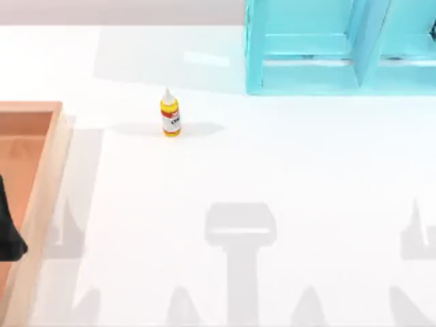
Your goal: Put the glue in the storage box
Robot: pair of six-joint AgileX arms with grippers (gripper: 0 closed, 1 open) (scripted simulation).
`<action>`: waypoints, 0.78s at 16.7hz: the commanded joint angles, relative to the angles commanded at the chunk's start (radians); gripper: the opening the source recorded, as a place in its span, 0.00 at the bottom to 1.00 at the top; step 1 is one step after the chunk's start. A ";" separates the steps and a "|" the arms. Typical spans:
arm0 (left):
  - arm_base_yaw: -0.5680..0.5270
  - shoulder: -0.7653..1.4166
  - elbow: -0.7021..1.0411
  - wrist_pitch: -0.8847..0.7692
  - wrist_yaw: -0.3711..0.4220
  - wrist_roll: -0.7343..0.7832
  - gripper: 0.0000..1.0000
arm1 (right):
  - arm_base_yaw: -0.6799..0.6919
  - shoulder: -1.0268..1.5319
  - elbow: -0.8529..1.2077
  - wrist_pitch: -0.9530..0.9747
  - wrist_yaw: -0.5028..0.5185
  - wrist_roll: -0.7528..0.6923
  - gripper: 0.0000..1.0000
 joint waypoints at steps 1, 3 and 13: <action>0.000 0.000 0.000 0.000 0.000 0.000 1.00 | 0.000 0.000 0.000 0.000 0.000 0.000 1.00; -0.003 0.009 0.003 0.007 -0.002 0.000 1.00 | 0.000 0.000 0.000 0.000 0.000 0.000 1.00; -0.164 0.571 0.172 0.396 -0.155 -0.016 1.00 | 0.000 0.000 0.000 0.000 0.000 0.000 1.00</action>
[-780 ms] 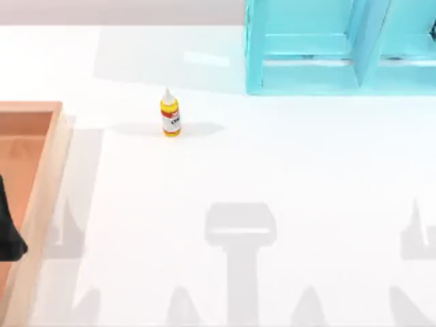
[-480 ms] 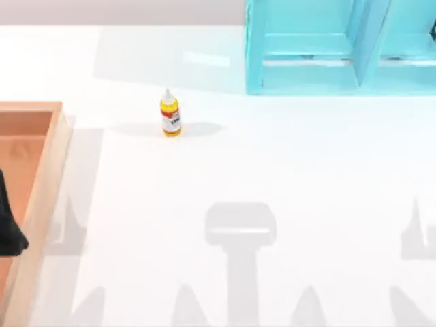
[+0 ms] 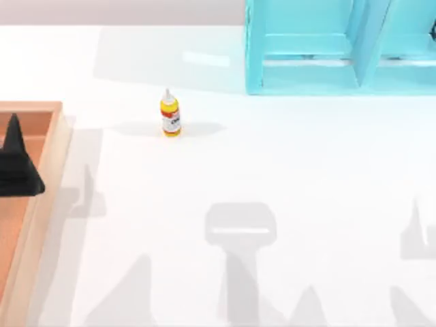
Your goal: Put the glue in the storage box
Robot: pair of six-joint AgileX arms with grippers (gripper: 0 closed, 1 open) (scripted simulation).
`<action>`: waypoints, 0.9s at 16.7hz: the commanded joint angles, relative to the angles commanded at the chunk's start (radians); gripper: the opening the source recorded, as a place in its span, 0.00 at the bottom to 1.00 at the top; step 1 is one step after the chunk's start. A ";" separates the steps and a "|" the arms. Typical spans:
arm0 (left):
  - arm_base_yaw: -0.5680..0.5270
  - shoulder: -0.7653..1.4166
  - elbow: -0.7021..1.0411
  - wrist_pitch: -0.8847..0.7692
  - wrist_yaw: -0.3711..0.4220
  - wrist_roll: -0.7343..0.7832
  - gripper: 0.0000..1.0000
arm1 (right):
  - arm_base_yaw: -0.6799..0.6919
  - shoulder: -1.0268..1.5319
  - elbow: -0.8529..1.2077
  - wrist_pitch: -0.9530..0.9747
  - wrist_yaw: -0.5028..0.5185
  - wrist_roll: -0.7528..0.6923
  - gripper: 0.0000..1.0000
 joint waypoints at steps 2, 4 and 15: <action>-0.051 0.182 0.051 0.122 -0.049 -0.006 1.00 | 0.000 0.000 0.000 0.000 0.000 0.000 1.00; -0.105 0.372 0.104 0.248 -0.099 -0.013 1.00 | 0.000 0.000 0.000 0.000 0.000 0.000 1.00; -0.388 1.371 0.370 0.895 -0.358 -0.052 1.00 | 0.000 0.000 0.000 0.000 0.000 0.000 1.00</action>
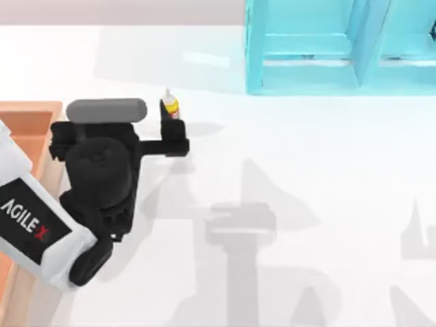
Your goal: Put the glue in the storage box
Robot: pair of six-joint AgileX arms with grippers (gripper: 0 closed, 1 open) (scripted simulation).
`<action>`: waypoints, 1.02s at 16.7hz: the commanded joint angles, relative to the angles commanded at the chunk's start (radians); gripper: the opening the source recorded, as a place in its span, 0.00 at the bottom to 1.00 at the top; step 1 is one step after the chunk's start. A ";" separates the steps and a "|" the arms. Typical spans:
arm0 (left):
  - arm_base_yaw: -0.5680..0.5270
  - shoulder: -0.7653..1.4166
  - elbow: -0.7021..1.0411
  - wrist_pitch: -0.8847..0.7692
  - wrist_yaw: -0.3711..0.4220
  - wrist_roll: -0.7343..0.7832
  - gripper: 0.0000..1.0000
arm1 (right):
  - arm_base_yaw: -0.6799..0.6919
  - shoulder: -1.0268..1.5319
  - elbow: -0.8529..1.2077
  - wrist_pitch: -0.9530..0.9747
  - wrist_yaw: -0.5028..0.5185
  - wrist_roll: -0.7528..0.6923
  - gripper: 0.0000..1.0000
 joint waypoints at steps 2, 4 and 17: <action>-0.040 0.139 0.039 0.092 -0.036 -0.005 1.00 | 0.000 0.000 0.000 0.000 0.000 0.000 1.00; -0.074 0.257 0.072 0.172 -0.067 -0.008 1.00 | 0.000 0.000 0.000 0.000 0.000 0.000 1.00; -0.127 0.450 0.132 0.306 -0.116 -0.012 1.00 | 0.000 0.000 0.000 0.000 0.000 0.000 1.00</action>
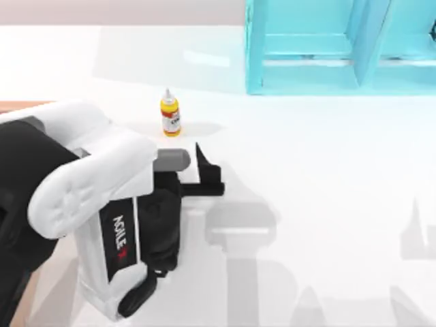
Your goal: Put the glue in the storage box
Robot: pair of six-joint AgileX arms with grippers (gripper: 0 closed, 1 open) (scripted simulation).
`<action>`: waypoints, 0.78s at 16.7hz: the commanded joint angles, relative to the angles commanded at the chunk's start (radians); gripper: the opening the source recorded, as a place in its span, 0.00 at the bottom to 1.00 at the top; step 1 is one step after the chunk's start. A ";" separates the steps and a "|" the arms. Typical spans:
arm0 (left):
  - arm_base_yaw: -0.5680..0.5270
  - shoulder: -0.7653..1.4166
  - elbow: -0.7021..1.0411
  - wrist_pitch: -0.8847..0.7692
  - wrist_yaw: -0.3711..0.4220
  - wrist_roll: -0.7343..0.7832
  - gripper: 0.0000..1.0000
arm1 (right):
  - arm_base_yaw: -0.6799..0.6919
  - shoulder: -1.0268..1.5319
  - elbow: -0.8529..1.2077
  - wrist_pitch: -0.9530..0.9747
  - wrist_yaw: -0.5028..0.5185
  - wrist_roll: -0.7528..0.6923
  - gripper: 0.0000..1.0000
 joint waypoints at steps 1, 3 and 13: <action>0.004 0.003 0.013 -0.008 0.007 0.001 1.00 | 0.000 0.000 0.000 0.000 0.000 0.000 1.00; 0.023 0.020 0.065 -0.039 0.026 0.004 1.00 | 0.000 0.000 0.000 0.000 0.000 0.000 1.00; 0.147 0.123 0.378 -0.243 0.150 0.019 1.00 | 0.000 0.000 0.000 0.000 0.000 0.000 1.00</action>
